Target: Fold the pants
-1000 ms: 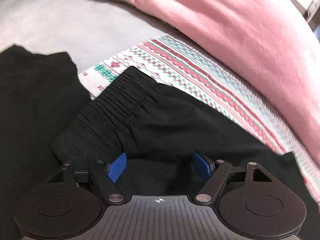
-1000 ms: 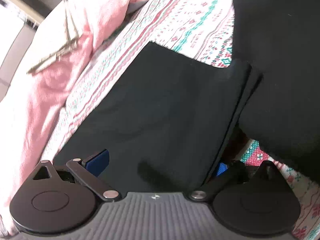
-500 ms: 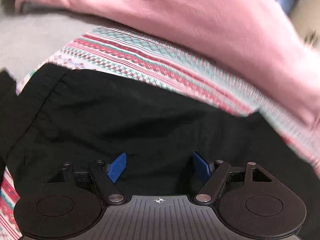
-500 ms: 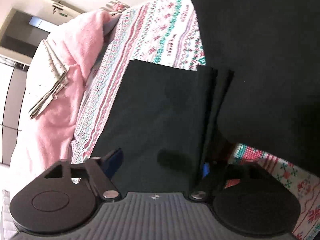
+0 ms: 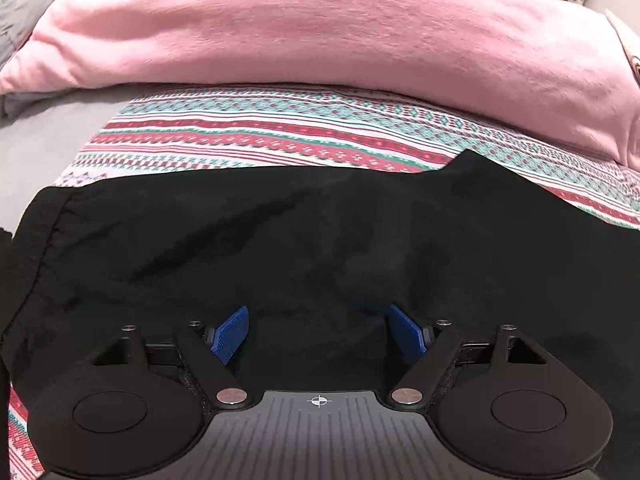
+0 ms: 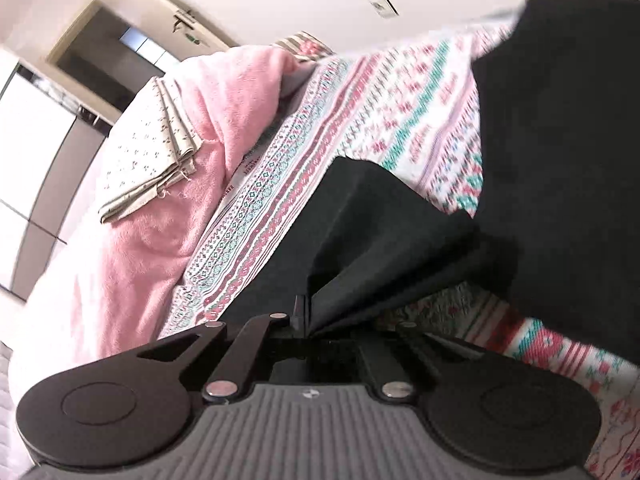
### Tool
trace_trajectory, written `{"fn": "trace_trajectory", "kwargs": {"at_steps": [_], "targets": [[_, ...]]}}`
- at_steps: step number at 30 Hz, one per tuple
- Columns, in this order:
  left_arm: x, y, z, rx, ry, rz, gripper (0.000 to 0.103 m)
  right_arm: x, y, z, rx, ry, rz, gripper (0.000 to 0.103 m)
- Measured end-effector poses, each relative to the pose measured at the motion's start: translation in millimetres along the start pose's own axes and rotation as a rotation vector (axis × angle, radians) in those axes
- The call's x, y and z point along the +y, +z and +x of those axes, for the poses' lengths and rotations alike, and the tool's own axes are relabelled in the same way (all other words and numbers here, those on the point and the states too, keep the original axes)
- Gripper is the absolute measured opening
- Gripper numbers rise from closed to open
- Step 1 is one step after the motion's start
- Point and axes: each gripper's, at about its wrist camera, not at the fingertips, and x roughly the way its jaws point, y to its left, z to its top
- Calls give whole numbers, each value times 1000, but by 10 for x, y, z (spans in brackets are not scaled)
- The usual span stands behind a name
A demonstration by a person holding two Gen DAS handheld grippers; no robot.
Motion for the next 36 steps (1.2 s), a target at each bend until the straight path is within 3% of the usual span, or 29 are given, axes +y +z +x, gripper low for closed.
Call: {"fn": "trace_trajectory", "kwargs": {"at_steps": [6,18,23,25,28,31,34,36], "targets": [[-141,-27,-12,12,-20,25,78,-20,75,-42,-37,-58,-52,0],[-609,-130,-99,97,-240,34,78,-185,482,-315,-181,-161,-53,0],[-806,-282,-190,131,-346,75,78,-213,734,-418,-293,-309,-108,0],[-809,-271,-236,127,-374,82,78,-149,774,-412,-308,-315,-157,0],[-619,-166,-305,94,-423,-7,79,249,642,-372,-370,-312,-370,0],[-379,-73,-292,89,-451,-118,79,877,269,-349,-434,-200,-643,0],[-142,-16,-278,68,-469,-231,78,1615,-489,-223,-420,-10,-980,0],[-6,24,-279,41,-474,-283,79,2038,-1190,-76,-320,135,-1216,0]]}}
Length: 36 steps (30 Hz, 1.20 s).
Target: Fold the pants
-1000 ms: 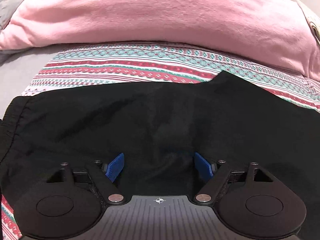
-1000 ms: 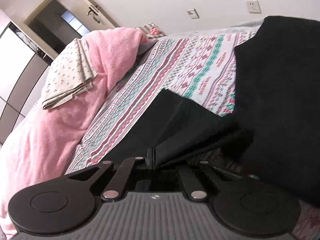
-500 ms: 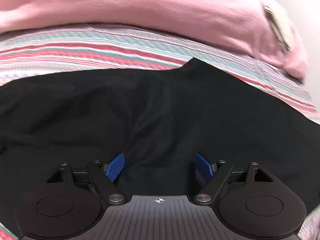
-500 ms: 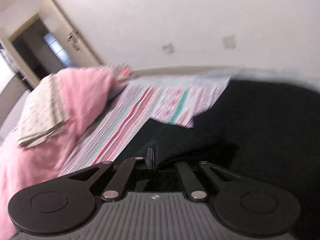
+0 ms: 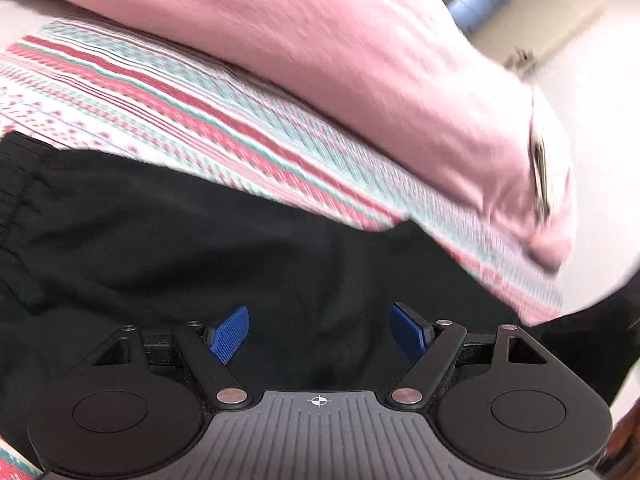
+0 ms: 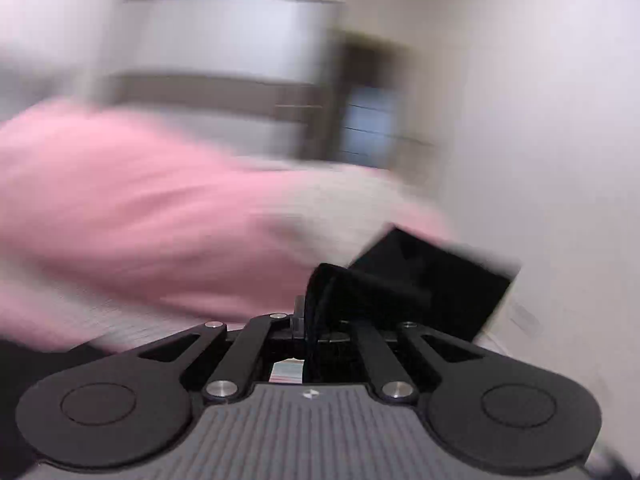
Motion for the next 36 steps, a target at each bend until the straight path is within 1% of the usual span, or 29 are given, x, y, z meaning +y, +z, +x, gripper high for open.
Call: {"fn": "trace_trajectory", "kwargs": {"at_steps": [1,2,3,4,6,7,8,10,11,13,16,17,18,19,20,22,25,28,30,32,33,34,36], "targets": [[56,27,-35,-15,-3,-20,79,480,-10,76,35,128,-105,0],[114,48,-61,-26,-8,-40,79,903,-72,133,88,232,-206,0],[163,75,-78,-28,-12,-61,79,1314,-180,178,158,319,-318,0],[224,83,-107,-26,-10,-78,79,1709,-342,207,232,387,-429,0],[286,74,-116,-21,1,-96,80,2184,-622,220,319,451,-553,1],[303,63,-107,-10,7,-95,80,2341,-728,207,342,464,-592,3],[321,45,-107,4,9,-92,80,2445,-800,174,327,448,-630,6],[330,2,-84,33,2,-84,80,2539,-863,118,278,400,-704,13],[318,-21,-75,44,-3,-81,80,2537,-866,106,262,390,-707,16],[271,-59,-71,61,-20,-69,80,2505,-834,113,264,394,-666,17],[222,-96,-64,82,-55,-58,80,2521,-842,16,230,405,-683,20],[216,-107,-47,94,-68,-65,80,2531,-838,-19,220,413,-692,18],[213,-129,-22,112,-86,-83,80,2475,-828,1,220,426,-690,7],[220,-150,8,131,-105,-107,80,2474,-809,4,240,422,-668,1],[232,-174,38,155,-127,-137,80,2448,-778,74,255,417,-633,0],[228,-210,92,179,-149,-170,80,2411,-720,66,245,405,-567,0],[156,-248,157,191,-148,-157,80,2362,-624,47,199,394,-513,0],[105,-307,248,224,-203,-184,80,2307,-552,40,167,400,-458,0],[80,-358,305,238,-247,-209,79,2303,-534,-2,146,405,-450,0],[45,-394,321,230,-261,-213,76,2322,-545,-79,123,408,-463,0],[10,-404,313,215,-263,-191,59,2340,-557,-122,112,416,-475,0],[-41,-408,302,200,-251,-153,29,2357,-569,-143,107,420,-486,0],[-123,-406,292,184,-204,-86,7,2397,-597,-161,103,435,-506,0]]}}
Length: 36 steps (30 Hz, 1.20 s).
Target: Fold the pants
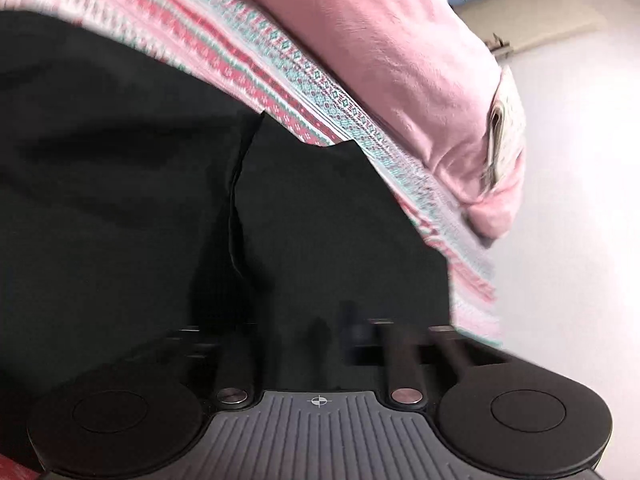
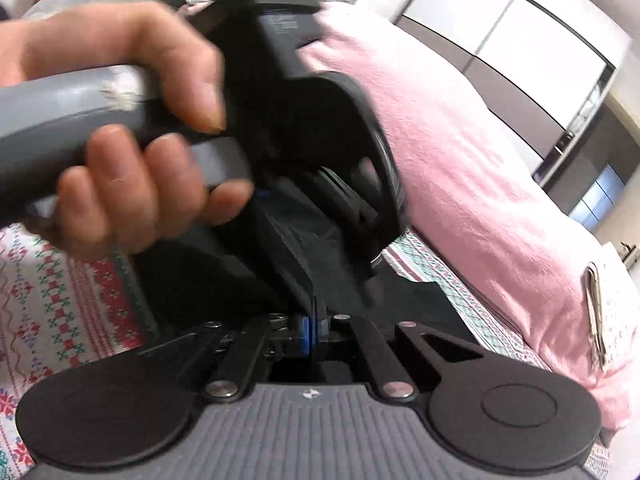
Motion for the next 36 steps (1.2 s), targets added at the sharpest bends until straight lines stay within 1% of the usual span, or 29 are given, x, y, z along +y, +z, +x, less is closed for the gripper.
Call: {"fn": "trace_trajectory", "kwargs": {"at_steps": [1,3,5,6,7,8,9,11,14,17,18,19,21,23,25,26,27,28,30,32,33,34,35,36], "targets": [[-21,-3,3,-4,26,24,1,41,-2,-2,-3,1,-19,1],[-47,-16,-17,-19,81,67,1,96,-12,-27,-1,7,-37,3],[-59,-20,-71,-43,147,108,1,82,-16,10,22,61,-20,8],[-43,-4,-122,-57,176,125,1,-37,-30,-27,34,89,-2,12],[-15,20,-187,-71,196,134,1,-65,-30,-15,43,116,18,15],[16,40,-267,-88,215,141,1,-85,-36,-14,50,135,33,21],[58,67,-361,-105,229,144,1,-107,-43,-16,52,154,48,26],[162,112,-546,-138,247,140,1,-200,-53,-32,53,187,85,33],[375,165,-841,-189,296,113,1,-360,-54,-9,53,228,139,37],[581,219,-1099,-244,373,102,1,-396,-79,-13,71,221,150,39],[646,234,-1171,-256,388,94,1,-420,-86,9,81,225,161,39],[710,247,-1240,-268,397,83,1,-380,-110,-42,87,234,174,39],[836,275,-1354,-286,411,59,1,-421,-131,4,93,251,188,40],[946,280,-1452,-294,421,49,1,-394,-128,27,100,242,176,41],[916,281,-1388,-275,427,68,1,-424,-119,22,124,240,180,41],[922,269,-1390,-264,441,87,1,-422,-120,59,137,241,187,41],[988,254,-1467,-259,450,100,3,-423,-113,86,152,244,195,41],[971,269,-1451,-256,460,106,9,-413,-118,70,166,252,204,41],[993,276,-1492,-252,477,130,11,-497,-139,73,191,280,225,43],[980,285,-1528,-245,491,153,14,-686,-184,89,228,335,270,46],[989,295,-1570,-253,492,148,16,-784,-246,108,241,382,307,46],[994,298,-1617,-267,496,130,19,-909,-303,50,232,443,363,46],[991,293,-1694,-293,497,106,20,-1051,-346,-22,205,488,419,46],[975,286,-1782,-323,493,93,24,-1192,-383,-108,170,520,468,47]]}}
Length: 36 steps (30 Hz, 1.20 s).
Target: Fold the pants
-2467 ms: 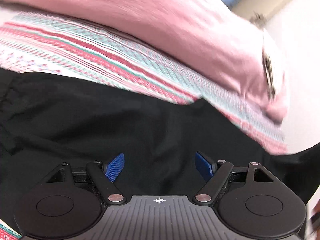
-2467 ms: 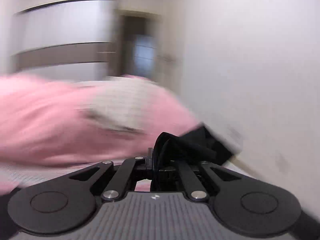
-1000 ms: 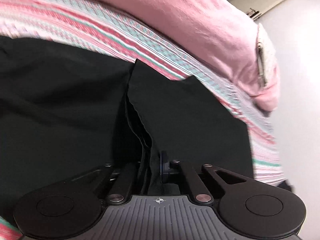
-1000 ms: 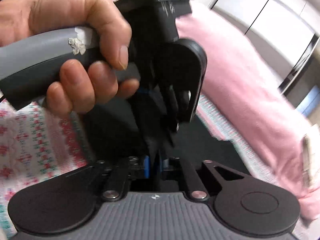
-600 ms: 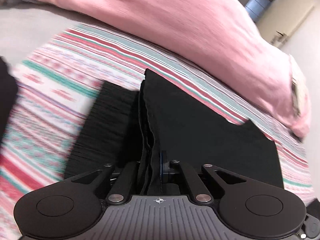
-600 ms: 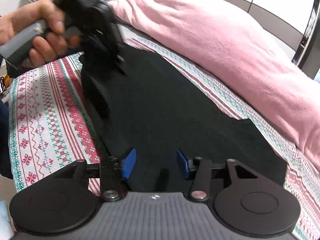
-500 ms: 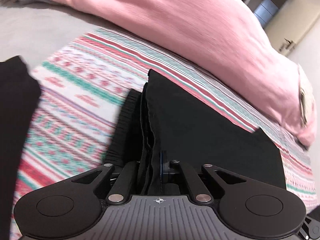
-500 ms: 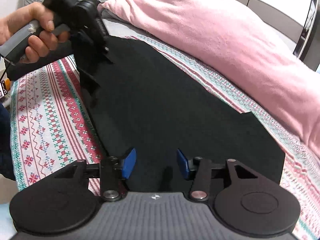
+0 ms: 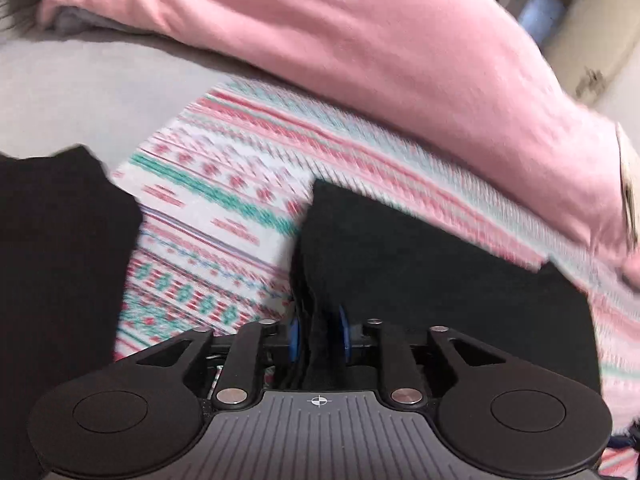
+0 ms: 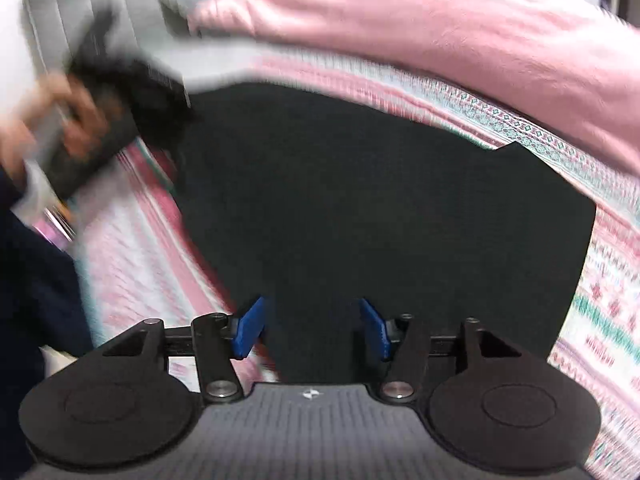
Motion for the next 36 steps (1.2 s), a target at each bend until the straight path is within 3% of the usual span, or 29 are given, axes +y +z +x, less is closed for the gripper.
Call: {"fn": "trace_trajectory", "kwargs": {"at_steps": [3,5,6,8,13,17,19,23,25,30,36], "targets": [[7,29,-264,-103,3,-26,25,-254,1,-411,-139,13,94,48],[-99,15,-332,-131,6,7,25,-432,-16,-493,-155,-71,164,41],[-190,-3,-314,-128,-5,29,26,-508,-36,-475,-140,-117,194,30],[-412,-78,-227,-94,-49,76,26,-605,-75,-349,-77,-159,238,18],[-1083,-437,83,32,-161,229,27,-540,-168,-44,96,-202,195,16],[-1374,-690,329,109,-114,343,27,-523,-329,14,185,-198,167,17],[-1366,-752,452,148,-74,327,27,-524,-425,-15,207,-174,153,18],[-1409,-737,431,142,-91,283,27,-491,-508,-112,215,-153,136,18],[-1501,-766,418,137,-114,284,27,-500,-476,-179,193,-133,148,18],[-1829,-885,409,149,-188,329,27,-787,-180,-445,6,-78,225,19],[-2039,-1060,507,188,-166,399,30,-1553,206,-160,-70,-89,426,19]]}}
